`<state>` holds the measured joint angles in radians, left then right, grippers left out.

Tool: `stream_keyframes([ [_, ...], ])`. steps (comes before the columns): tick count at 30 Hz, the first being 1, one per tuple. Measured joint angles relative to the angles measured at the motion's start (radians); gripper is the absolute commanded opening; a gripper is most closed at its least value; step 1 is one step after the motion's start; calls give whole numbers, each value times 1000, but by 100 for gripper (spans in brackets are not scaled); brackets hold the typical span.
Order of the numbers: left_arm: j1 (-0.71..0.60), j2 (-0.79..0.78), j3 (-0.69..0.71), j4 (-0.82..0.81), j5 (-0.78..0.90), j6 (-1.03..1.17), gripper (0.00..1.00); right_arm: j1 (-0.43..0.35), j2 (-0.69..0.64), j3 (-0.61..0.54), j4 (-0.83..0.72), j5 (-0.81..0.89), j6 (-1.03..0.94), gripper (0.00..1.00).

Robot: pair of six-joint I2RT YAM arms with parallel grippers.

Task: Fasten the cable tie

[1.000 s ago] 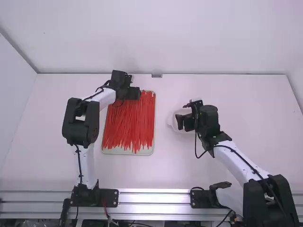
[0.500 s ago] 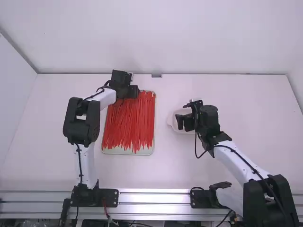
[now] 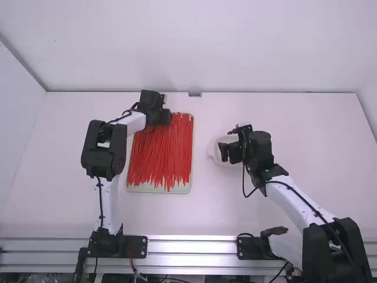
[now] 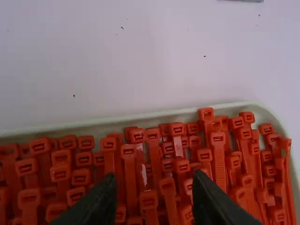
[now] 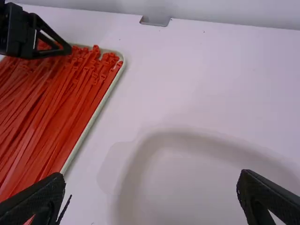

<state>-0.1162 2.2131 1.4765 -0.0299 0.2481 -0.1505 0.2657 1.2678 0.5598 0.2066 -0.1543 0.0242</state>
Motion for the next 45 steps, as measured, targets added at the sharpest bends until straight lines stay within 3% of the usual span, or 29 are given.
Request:
stream_keyframes([
  [18, 0, 0, 0, -6, 0, 0, 25, 1, 0, 0, -2, 0, -4, 98],
  [29, 0, 0, 0, -18, 0, -1, 24, 1, 0, 0, -2, 0, -7, 98],
  [45, -3, 0, 0, -22, -15, 0, 11, 3, 0, 0, -3, 0, -7, 98],
])
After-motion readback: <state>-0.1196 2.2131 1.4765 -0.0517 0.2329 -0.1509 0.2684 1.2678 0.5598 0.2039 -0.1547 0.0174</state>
